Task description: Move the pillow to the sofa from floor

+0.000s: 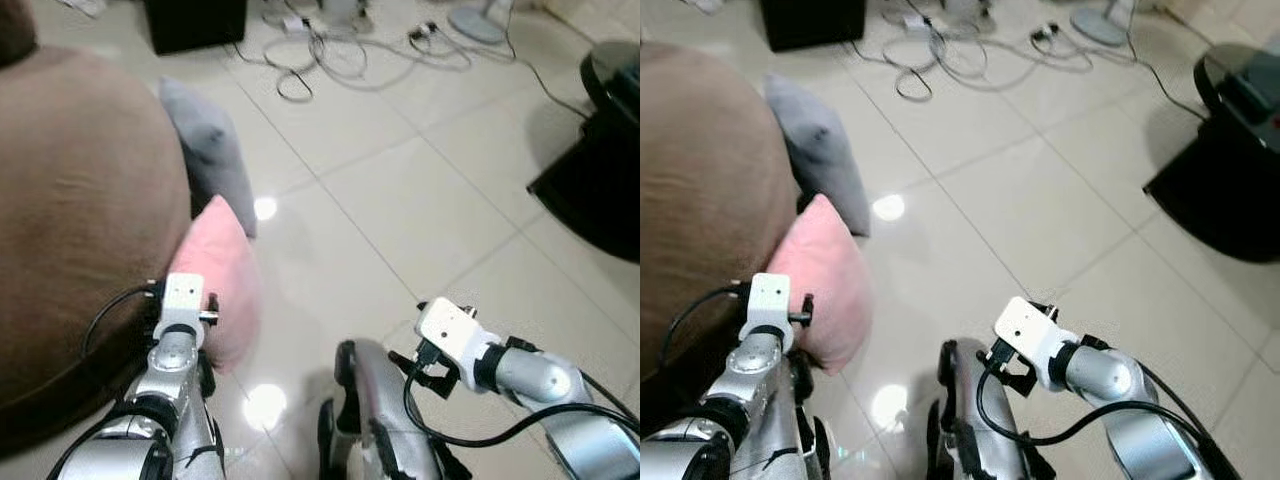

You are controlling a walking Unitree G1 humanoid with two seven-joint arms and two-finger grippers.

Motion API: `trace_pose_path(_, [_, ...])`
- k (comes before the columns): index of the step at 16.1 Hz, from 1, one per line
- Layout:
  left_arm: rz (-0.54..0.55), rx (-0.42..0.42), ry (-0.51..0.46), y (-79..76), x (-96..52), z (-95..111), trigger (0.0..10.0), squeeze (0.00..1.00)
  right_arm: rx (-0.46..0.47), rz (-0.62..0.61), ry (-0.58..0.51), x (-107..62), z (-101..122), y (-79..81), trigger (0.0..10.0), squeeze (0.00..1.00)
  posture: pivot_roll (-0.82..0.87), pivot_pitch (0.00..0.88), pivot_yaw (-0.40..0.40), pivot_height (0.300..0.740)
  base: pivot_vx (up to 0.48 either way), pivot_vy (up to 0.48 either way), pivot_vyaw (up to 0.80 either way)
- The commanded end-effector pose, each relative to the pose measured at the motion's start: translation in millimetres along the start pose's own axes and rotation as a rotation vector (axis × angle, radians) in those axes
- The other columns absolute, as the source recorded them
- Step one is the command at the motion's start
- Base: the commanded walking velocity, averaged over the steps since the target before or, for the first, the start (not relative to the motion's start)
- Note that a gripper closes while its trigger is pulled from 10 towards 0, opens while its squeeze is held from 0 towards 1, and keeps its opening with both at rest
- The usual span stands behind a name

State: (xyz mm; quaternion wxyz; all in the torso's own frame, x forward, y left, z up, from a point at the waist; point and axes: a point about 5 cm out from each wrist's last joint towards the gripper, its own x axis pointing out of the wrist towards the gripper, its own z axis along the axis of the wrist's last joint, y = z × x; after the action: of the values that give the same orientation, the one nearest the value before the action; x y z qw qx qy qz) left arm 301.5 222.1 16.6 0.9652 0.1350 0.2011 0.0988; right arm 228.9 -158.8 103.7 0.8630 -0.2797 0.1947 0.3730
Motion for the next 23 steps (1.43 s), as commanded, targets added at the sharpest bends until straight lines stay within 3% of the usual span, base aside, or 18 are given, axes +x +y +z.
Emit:
trace_pose_path(1, [-0.014,0.029,0.029,-6.4,-3.8,-10,10.0,1.0,0.002,-0.003,0.025,-10.6,-3,-4.0,10.0,0.0,-0.28,0.28,-0.22,0.562,0.0,0.0,0.0])
trace_pose_path(4, [-0.044,0.039,0.077,-8.4,-7.5,-21,10.0,1.0,-0.003,-0.001,0.036,-19.3,-4,-3.3,10.0,0.0,-0.28,0.282,-0.221,0.562,0.0,0.0,0.0])
trace_pose_path(7, [-0.052,0.094,0.117,-6.9,-12.0,-33,10.0,1.0,0.009,0.0,0.014,-17.8,4,2.6,10.0,0.0,-0.28,0.266,-0.215,0.562,0.0,0.0,0.0])
trace_pose_path(11, [-0.077,0.091,0.126,-6.7,-11.6,-33,10.0,1.0,0.0,0.012,0.014,-22.8,6,4.5,10.0,0.0,-0.29,0.269,-0.223,0.562,0.0,0.0,0.0])
trace_pose_path(13, [-0.024,0.141,0.083,-0.3,-8.8,-26,10.0,1.0,-0.003,0.011,0.023,-25.5,5,3.5,10.0,0.0,-0.29,0.269,-0.229,0.562,0.0,0.0,0.0])
trace_pose_path(14, [0.064,0.177,0.042,9.0,-7.1,-21,10.0,1.0,0.01,0.006,0.017,-26.9,7,2.1,10.0,0.0,-0.29,0.261,-0.237,0.562,0.0,0.0,0.0])
trace_pose_path(16, [0.121,0.202,0.01,14.3,-6.2,-16,10.0,0.98,0.036,0.088,-0.007,-27.4,10,8.3,10.0,0.0,-0.29,0.258,-0.241,0.562,0.0,0.0,0.0])
trace_pose_path(17, [0.147,0.22,-0.009,15.6,-6.5,-15,10.0,0.61,0.047,0.188,-0.029,-28.6,10,17.7,10.0,0.0,-0.28,0.249,-0.244,0.562,0.0,0.0,0.0])
trace_pose_path(20, [0.146,0.225,0.001,15.1,-7.2,-17,10.0,0.58,0.031,0.231,-0.052,-25.6,11,20.8,10.0,0.0,-0.27,0.237,-0.244,0.562,0.0,0.0,0.0])
trace_pose_path(21, [0.118,0.221,0.017,11.0,-8.3,-21,10.0,0.4,0.028,0.234,-0.056,-24.2,11,20.9,10.0,0.0,-0.27,0.227,-0.246,0.562,0.0,0.0,0.0])
trace_pose_path(23, [0.062,0.222,0.053,2.3,-10.3,-26,10.0,0.36,0.012,0.257,-0.074,-22.1,14,23.4,10.0,0.0,-0.28,0.216,-0.25,0.562,0.0,0.0,0.0])
